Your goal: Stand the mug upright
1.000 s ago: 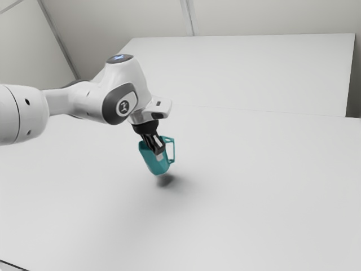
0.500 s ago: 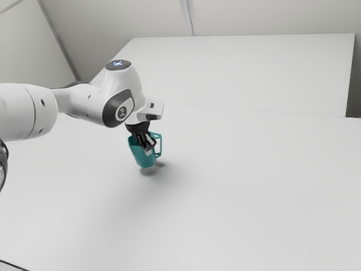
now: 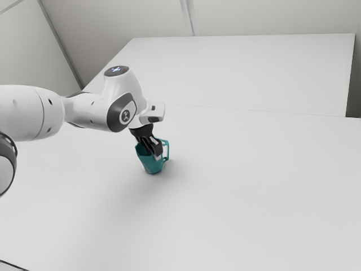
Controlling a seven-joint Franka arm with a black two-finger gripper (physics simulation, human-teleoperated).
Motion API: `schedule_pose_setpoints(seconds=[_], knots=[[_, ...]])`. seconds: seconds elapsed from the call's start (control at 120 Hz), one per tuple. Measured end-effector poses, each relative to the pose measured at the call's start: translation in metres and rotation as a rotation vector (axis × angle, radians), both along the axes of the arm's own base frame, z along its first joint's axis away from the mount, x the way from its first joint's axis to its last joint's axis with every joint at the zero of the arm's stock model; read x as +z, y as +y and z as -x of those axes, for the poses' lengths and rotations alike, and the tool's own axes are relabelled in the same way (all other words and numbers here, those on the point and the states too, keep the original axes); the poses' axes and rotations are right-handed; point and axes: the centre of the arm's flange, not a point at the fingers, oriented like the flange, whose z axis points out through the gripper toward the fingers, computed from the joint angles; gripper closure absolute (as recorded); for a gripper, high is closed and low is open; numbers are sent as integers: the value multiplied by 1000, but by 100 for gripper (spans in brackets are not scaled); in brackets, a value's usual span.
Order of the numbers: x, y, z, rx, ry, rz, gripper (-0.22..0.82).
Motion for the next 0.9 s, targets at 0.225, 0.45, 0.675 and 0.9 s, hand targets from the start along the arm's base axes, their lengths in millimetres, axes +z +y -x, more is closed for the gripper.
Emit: schedule_pose_setpoints(seconds=[0.225, 0.45, 0.675, 0.9], knots=[[19, -6, 3, -36, -28, -1, 11], [81, -3, 16, -45, -82, -40, 4], [155, 6, 6, 10, -97, -119, 1], [215, 16, 6, 92, -107, -145, 0]])
